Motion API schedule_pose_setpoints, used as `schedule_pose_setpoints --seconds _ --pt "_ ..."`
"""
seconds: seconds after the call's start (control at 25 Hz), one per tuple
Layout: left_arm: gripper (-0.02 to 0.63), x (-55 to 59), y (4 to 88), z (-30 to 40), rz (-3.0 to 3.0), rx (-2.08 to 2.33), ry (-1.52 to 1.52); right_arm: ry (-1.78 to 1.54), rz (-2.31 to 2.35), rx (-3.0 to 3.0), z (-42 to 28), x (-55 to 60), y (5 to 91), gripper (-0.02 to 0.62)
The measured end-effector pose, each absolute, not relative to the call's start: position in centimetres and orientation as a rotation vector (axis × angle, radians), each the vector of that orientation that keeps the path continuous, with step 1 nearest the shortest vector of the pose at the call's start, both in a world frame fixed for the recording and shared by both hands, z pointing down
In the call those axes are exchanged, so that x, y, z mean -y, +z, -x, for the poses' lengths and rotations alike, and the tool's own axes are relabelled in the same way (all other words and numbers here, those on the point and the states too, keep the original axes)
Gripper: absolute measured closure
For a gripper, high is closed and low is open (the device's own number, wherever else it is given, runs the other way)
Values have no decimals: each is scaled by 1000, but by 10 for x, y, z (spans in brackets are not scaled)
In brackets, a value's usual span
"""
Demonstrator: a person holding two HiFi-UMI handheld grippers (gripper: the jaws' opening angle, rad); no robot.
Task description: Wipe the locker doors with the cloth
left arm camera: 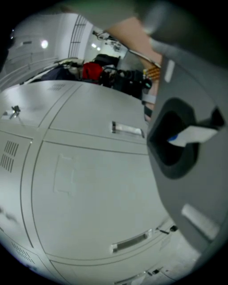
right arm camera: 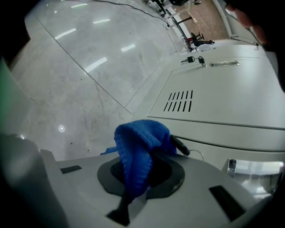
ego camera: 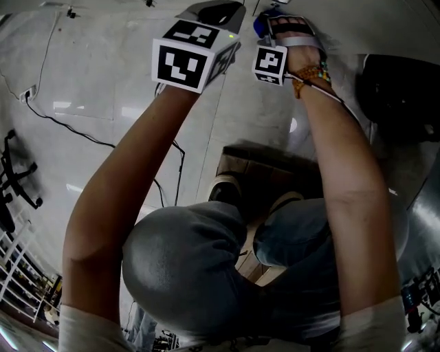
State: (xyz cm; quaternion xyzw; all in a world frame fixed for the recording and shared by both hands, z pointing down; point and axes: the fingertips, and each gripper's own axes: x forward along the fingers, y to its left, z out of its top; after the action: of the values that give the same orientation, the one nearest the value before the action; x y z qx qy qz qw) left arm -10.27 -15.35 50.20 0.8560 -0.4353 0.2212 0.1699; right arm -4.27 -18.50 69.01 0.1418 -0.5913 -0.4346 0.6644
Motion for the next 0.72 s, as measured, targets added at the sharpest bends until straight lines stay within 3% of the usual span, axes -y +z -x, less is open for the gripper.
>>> schedule_pose_setpoints --seconds 0.36,0.72 --pt "604 157 477 91 -2483 1216 664 -979 -302 1259 -3 180 659 549" --pt "604 180 343 33 -2654 1213 531 -1045 -469 1388 -2 172 509 549"
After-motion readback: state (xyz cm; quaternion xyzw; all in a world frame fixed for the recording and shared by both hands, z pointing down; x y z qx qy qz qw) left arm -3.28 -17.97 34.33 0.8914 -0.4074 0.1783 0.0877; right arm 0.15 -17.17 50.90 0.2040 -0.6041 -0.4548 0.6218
